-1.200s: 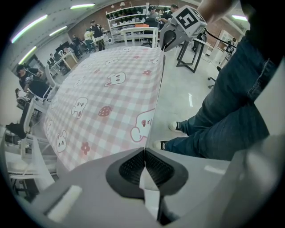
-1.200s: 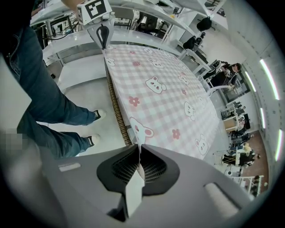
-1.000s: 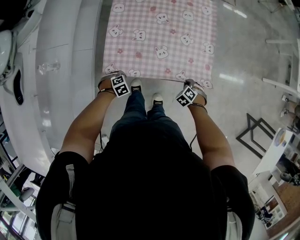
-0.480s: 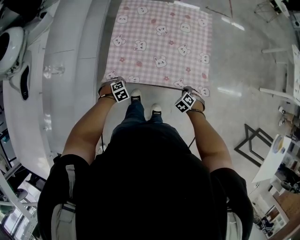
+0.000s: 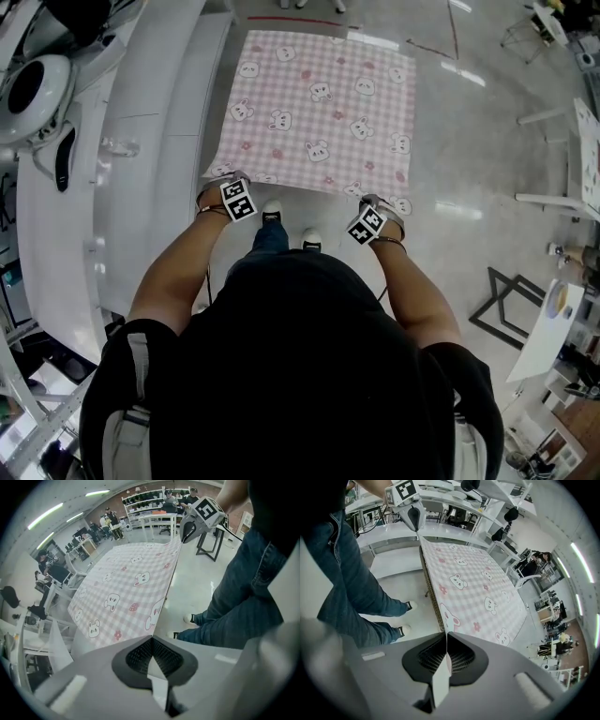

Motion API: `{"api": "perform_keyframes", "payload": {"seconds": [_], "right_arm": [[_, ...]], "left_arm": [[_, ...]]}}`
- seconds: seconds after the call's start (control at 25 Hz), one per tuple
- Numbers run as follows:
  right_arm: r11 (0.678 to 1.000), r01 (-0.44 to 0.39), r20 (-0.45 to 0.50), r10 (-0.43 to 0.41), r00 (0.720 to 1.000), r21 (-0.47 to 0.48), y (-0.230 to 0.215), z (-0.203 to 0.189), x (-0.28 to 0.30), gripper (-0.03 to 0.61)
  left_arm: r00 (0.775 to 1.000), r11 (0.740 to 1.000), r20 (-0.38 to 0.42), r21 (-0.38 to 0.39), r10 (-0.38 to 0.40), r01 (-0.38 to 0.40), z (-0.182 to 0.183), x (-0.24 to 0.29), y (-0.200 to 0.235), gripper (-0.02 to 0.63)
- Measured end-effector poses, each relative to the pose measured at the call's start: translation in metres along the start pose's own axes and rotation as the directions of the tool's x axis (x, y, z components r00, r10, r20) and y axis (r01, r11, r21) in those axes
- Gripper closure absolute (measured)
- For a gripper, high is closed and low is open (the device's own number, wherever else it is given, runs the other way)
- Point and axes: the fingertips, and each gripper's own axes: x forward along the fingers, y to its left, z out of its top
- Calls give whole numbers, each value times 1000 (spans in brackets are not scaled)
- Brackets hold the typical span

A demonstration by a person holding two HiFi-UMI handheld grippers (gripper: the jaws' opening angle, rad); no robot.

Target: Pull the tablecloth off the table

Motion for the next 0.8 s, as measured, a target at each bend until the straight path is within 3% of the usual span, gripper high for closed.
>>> {"api": "perform_keyframes", "payload": {"seconds": [0.8], "right_arm": [[997,-25,67,30,997,-74,32,-39,-41,548]], "left_arm": [[998,995,-15,-67,67,-68,9,-41,-70,611]]}}
